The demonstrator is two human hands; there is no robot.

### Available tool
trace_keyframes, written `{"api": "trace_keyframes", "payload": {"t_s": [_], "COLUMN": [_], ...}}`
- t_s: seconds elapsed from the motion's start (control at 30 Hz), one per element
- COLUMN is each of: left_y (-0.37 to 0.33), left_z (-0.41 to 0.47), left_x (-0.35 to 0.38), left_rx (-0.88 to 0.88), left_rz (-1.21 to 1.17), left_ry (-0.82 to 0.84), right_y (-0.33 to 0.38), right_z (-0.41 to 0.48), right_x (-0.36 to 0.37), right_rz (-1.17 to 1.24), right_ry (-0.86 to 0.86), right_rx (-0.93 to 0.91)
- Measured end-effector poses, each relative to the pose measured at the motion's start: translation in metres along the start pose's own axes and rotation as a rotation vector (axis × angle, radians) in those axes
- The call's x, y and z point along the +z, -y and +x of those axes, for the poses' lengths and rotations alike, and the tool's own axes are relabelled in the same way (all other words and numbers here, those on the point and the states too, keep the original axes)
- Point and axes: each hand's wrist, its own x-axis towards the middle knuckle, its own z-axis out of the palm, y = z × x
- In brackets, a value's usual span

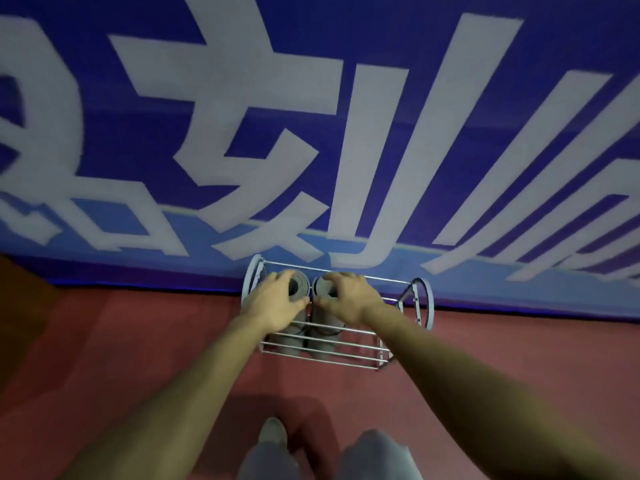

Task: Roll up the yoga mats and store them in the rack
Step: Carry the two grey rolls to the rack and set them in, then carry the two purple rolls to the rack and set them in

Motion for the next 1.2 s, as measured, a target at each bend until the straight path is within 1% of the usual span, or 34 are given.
{"api": "trace_keyframes", "payload": {"t_s": [0.07, 0.13, 0.3, 0.43, 0.53, 0.6, 0.77, 0.9, 1.03, 1.1, 1.2], "left_y": [-0.014, -0.023, -0.039, -0.03, -0.011, 0.002, 0.035, 0.053, 0.063, 0.062, 0.043], "left_z": [-0.029, -0.064, -0.193, -0.312, -0.398, -0.454, -0.603, -0.743, -0.88, -0.943, -1.039], "left_x": [-0.005, -0.002, 0.017, 0.057, 0.083, 0.103, 0.173, 0.238, 0.307, 0.344, 0.4], "left_rx": [-0.016, -0.046, -0.247, -0.375, -0.46, -0.512, -0.574, -0.667, -0.796, -0.913, -1.076], "left_rz": [0.034, 0.043, 0.048, 0.081, 0.08, 0.065, -0.005, -0.149, -0.257, -0.321, -0.408], "left_ry": [-0.068, -0.118, -0.254, -0.273, -0.31, -0.295, -0.307, -0.263, -0.255, -0.29, -0.349], "right_y": [0.008, 0.01, 0.019, 0.033, 0.045, 0.05, 0.065, 0.084, 0.101, 0.103, 0.101], "right_z": [-0.022, -0.047, -0.128, -0.207, -0.272, -0.316, -0.438, -0.553, -0.665, -0.711, -0.784], "right_x": [-0.011, -0.01, 0.007, 0.043, 0.083, 0.115, 0.206, 0.283, 0.351, 0.387, 0.439], "right_rz": [-0.066, -0.119, -0.194, -0.194, -0.229, -0.243, -0.294, -0.36, -0.43, -0.454, -0.507], "right_ry": [-0.04, -0.04, 0.007, 0.035, 0.053, 0.074, 0.137, 0.284, 0.401, 0.45, 0.552], "right_rx": [-0.04, -0.096, -0.323, -0.454, -0.512, -0.537, -0.549, -0.587, -0.713, -0.792, -0.925]}}
